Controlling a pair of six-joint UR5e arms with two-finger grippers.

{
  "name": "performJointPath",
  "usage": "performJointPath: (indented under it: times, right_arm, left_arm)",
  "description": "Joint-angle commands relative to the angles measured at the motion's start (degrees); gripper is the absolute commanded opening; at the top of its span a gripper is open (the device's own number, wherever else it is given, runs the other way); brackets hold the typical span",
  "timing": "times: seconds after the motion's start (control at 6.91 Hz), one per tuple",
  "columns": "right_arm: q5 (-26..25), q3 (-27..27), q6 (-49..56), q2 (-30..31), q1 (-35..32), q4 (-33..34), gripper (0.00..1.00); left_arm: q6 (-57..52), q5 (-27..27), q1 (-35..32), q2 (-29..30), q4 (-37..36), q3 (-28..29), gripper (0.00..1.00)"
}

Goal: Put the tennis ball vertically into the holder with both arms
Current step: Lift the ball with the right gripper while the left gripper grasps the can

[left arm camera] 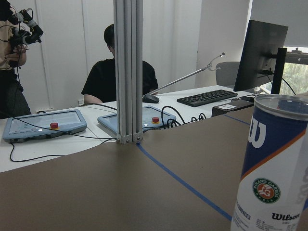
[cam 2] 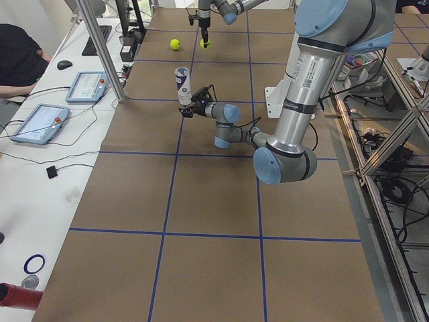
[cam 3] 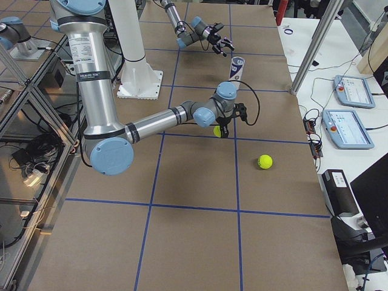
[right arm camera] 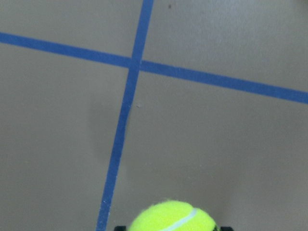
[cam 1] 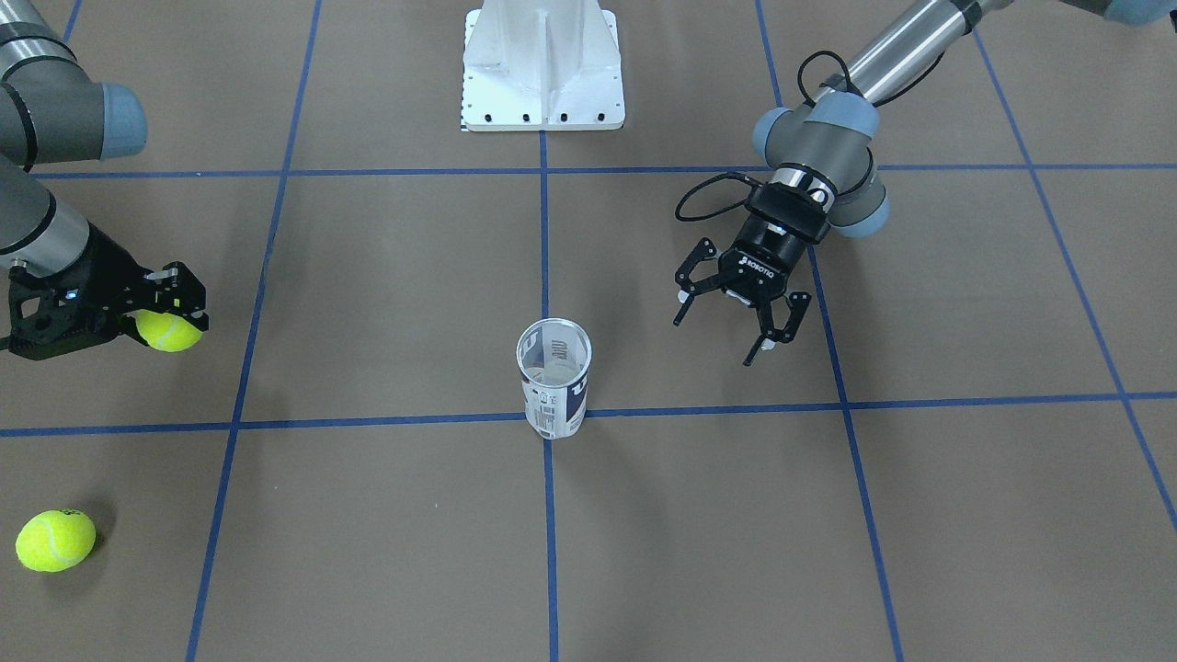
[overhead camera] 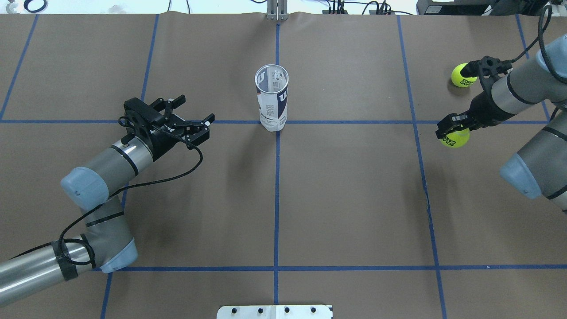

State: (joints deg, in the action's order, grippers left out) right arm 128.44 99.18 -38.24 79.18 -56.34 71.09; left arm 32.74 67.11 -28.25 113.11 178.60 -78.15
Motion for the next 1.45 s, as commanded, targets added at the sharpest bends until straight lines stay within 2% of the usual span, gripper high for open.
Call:
performJointPath:
  times: [0.0, 0.43, 0.87, 1.3]
  right_arm:
    - [0.2, 0.1, -3.4, -4.4, -1.1, 0.1, 0.00]
    - [0.2, -0.2, -8.1, -11.7, -1.1, 3.9, 0.00]
    - [0.1, -0.4, -10.3, -15.4, -0.7, 5.5, 0.00]
    - [0.1, -1.3, -12.9, -18.6, -0.5, 5.5, 0.00]
  left_arm:
    - [-0.1, -0.2, 3.5, 4.9, -0.5, 2.9, 0.99]
    - [0.0, -0.2, 4.2, 10.0, -1.2, 6.9, 0.99]
    - [0.1, -0.3, 4.3, 15.1, -4.5, 10.4, 0.99]
    - [-0.1, -0.6, 3.8, 15.6, -4.6, 12.4, 0.99]
